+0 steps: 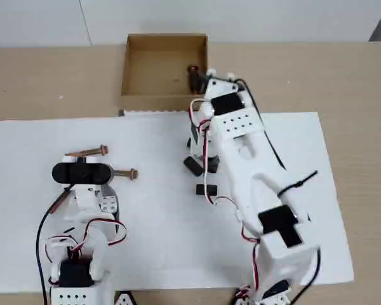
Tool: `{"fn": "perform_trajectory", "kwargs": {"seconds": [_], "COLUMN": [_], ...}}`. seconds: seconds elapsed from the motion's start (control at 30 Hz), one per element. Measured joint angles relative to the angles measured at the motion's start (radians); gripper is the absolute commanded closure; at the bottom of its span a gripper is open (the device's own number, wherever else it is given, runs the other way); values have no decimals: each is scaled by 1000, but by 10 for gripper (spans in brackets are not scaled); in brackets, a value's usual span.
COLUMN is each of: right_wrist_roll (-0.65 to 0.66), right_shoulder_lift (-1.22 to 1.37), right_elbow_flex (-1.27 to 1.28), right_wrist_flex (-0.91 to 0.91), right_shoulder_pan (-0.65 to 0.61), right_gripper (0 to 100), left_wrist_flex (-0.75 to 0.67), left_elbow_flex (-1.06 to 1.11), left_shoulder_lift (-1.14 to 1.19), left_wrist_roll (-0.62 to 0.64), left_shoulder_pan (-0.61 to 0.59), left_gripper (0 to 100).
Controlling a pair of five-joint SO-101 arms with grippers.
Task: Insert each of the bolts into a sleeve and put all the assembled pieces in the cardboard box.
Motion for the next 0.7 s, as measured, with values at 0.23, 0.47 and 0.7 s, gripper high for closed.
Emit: {"fn": "perform_trajectory", "kwargs": {"seconds": [0.23, 0.47, 0.7], "right_wrist_roll": [3, 3, 3], "right_shoulder_lift": [12, 12, 20], "right_elbow_flex": [0, 0, 0], "right_wrist_flex": [0, 0, -64], "right_shoulder_pan": [0, 0, 2], "right_gripper": [870, 841, 841], "left_wrist_flex": [0, 0, 0], "left_elbow_flex": [0, 0, 0], "left_shoulder_lift": [0, 0, 0], "left_wrist_roll": [0, 0, 0], "left_shoulder_pan": [0, 0, 0], "left_gripper": [995, 995, 995]}}
